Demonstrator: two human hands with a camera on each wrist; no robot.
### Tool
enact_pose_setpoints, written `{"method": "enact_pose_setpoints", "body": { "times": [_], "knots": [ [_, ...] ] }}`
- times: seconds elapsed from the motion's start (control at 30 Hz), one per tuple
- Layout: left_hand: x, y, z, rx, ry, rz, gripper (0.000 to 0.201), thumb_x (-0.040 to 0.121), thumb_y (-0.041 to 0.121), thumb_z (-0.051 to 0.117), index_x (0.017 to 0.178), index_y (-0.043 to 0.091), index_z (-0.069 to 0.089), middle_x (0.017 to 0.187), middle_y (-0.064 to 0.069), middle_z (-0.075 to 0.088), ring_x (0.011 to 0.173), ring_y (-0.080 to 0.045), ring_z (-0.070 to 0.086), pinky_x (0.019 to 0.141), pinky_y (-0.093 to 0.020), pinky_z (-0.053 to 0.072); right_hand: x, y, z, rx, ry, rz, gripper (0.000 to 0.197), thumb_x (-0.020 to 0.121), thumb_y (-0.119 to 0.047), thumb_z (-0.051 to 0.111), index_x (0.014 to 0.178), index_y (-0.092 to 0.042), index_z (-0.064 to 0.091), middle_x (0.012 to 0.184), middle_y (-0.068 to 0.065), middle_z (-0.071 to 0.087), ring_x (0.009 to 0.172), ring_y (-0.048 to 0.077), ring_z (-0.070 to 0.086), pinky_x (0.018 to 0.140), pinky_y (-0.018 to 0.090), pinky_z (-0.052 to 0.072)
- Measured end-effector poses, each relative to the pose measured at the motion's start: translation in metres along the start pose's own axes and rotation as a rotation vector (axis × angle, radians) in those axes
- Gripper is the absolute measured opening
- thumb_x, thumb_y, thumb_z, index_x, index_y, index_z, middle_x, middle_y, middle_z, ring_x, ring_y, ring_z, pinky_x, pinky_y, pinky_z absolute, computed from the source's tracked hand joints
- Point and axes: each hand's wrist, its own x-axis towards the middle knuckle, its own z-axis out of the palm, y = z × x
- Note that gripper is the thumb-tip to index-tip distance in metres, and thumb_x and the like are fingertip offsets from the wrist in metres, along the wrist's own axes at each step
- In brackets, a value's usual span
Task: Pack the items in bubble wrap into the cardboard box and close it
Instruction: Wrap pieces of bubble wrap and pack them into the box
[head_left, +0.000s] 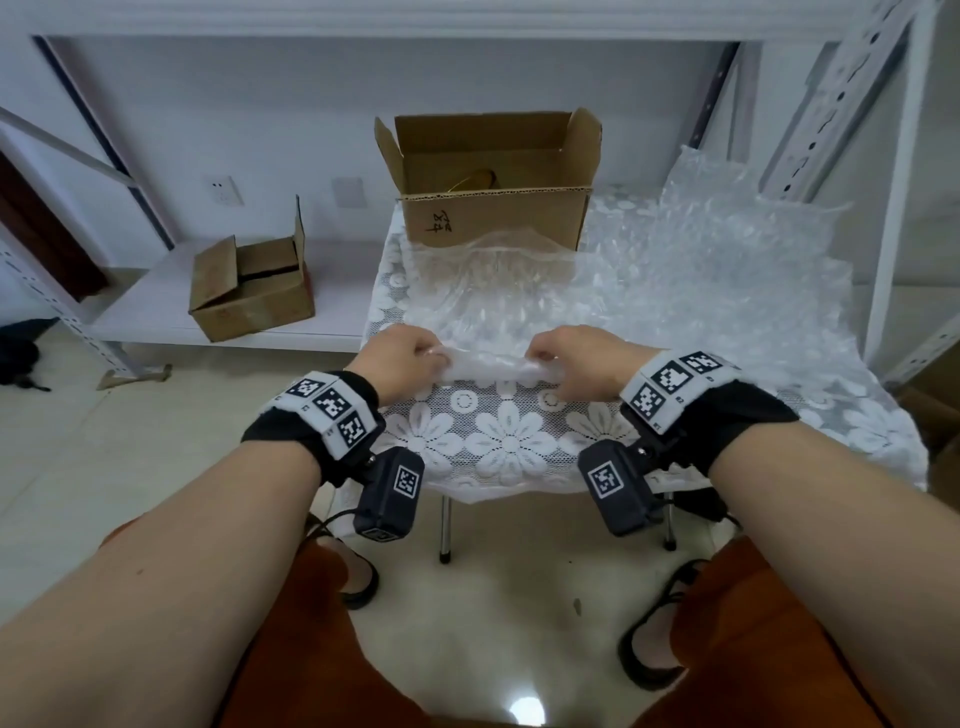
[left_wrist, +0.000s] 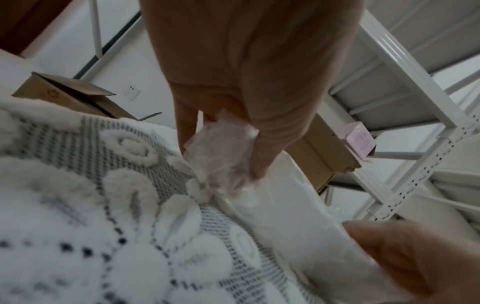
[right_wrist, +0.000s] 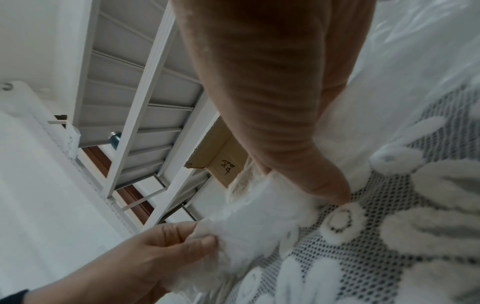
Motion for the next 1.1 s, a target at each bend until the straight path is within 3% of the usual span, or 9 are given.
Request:
{"method": "enact_pose_setpoints", "body": {
  "times": [0.17, 0.3, 0.43, 0.57, 0.67, 0.83, 0.97, 1.03, 1.1],
  "knots": [
    [-0.007, -0.007, -0.006, -0.190, -0.026, -0.027, 0.022, 0.090, 0.032, 0.061, 0.079, 0.014, 0.065, 0.074, 0.005, 0.057, 0.064, -0.008, 0.050, 0.055, -0.024, 0.035, -0.014, 0.010, 0.006, 0.089, 0.023, -0.029, 0.031, 0.092, -0.010, 0.048, 0.121, -0.016, 0.058, 0.119, 0.002, 0.061, 0.099, 0.018, 0.056, 0.080, 0.025, 0.040],
    [-0.009, -0.011, -0.004, -0.277, -0.012, -0.095, 0.023, 0.087, 0.037, 0.064, 0.081, 0.015, 0.066, 0.095, 0.002, 0.065, 0.095, -0.016, 0.057, 0.080, -0.029, 0.043, -0.015, 0.018, 0.006, 0.222, 0.010, -0.031, 0.028, 0.089, -0.019, 0.061, 0.117, -0.017, 0.058, 0.109, -0.004, 0.059, 0.098, 0.015, 0.055, 0.079, 0.023, 0.041],
    [-0.006, -0.011, 0.005, -0.276, 0.099, -0.203, 0.045, 0.084, 0.039, 0.067, 0.120, 0.013, 0.058, 0.134, -0.006, 0.053, 0.124, -0.022, 0.049, 0.102, -0.036, 0.040, -0.007, 0.022, 0.001, 0.349, 0.020, 0.035, 0.019, 0.089, -0.024, 0.063, 0.103, -0.012, 0.057, 0.097, -0.002, 0.054, 0.088, 0.016, 0.049, 0.067, 0.025, 0.036],
    [-0.001, -0.007, 0.011, -0.242, 0.170, -0.238, 0.066, 0.085, 0.043, 0.065, 0.138, 0.015, 0.040, 0.142, -0.008, 0.045, 0.127, -0.024, 0.046, 0.100, -0.032, 0.037, 0.005, 0.022, 0.002, 0.385, 0.019, 0.069, 0.023, 0.094, -0.026, 0.055, 0.089, -0.004, 0.057, 0.086, 0.004, 0.054, 0.077, 0.016, 0.046, 0.060, 0.024, 0.033],
    [0.002, -0.009, 0.014, -0.174, 0.180, -0.219, 0.069, 0.082, 0.043, 0.069, 0.138, 0.016, 0.039, 0.140, -0.007, 0.048, 0.124, -0.024, 0.049, 0.096, -0.032, 0.041, 0.010, 0.020, 0.006, 0.390, -0.036, 0.089, 0.030, 0.096, -0.023, 0.051, 0.069, -0.014, 0.045, 0.072, -0.001, 0.046, 0.063, 0.010, 0.039, 0.055, 0.023, 0.029],
    [0.005, -0.012, 0.022, 0.033, 0.257, -0.129, 0.073, 0.078, 0.037, 0.074, 0.138, 0.017, 0.038, 0.129, -0.008, 0.055, 0.118, -0.026, 0.051, 0.092, -0.035, 0.043, 0.014, 0.019, 0.003, 0.340, -0.074, 0.132, 0.030, 0.096, -0.025, 0.051, 0.068, -0.015, 0.043, 0.073, -0.001, 0.045, 0.066, 0.013, 0.041, 0.058, 0.026, 0.031],
    [0.003, -0.001, 0.027, 0.212, 0.397, 0.176, 0.045, 0.077, 0.021, 0.072, 0.121, 0.018, 0.059, 0.122, -0.006, 0.051, 0.118, -0.023, 0.039, 0.102, -0.028, 0.034, 0.022, 0.017, 0.005, 0.275, -0.110, 0.160, 0.021, 0.094, -0.027, 0.052, 0.083, -0.010, 0.055, 0.090, 0.007, 0.058, 0.086, 0.023, 0.054, 0.073, 0.033, 0.041],
    [0.000, 0.009, 0.028, 0.163, 0.303, 0.274, 0.031, 0.081, 0.019, 0.068, 0.112, 0.021, 0.064, 0.122, -0.001, 0.051, 0.120, -0.018, 0.038, 0.100, -0.022, 0.027, 0.023, 0.015, 0.006, 0.242, -0.108, 0.170, 0.023, 0.094, -0.027, 0.051, 0.096, -0.006, 0.059, 0.102, 0.011, 0.061, 0.096, 0.027, 0.057, 0.082, 0.036, 0.043],
    [-0.002, 0.016, 0.032, 0.143, 0.134, 0.291, 0.033, 0.084, 0.020, 0.066, 0.116, 0.026, 0.062, 0.129, 0.000, 0.049, 0.124, -0.016, 0.036, 0.103, -0.023, 0.025, 0.023, 0.015, 0.006, 0.234, -0.099, 0.170, 0.019, 0.094, -0.028, 0.050, 0.092, -0.010, 0.057, 0.100, 0.008, 0.060, 0.096, 0.026, 0.057, 0.081, 0.036, 0.043]
  ]
}}
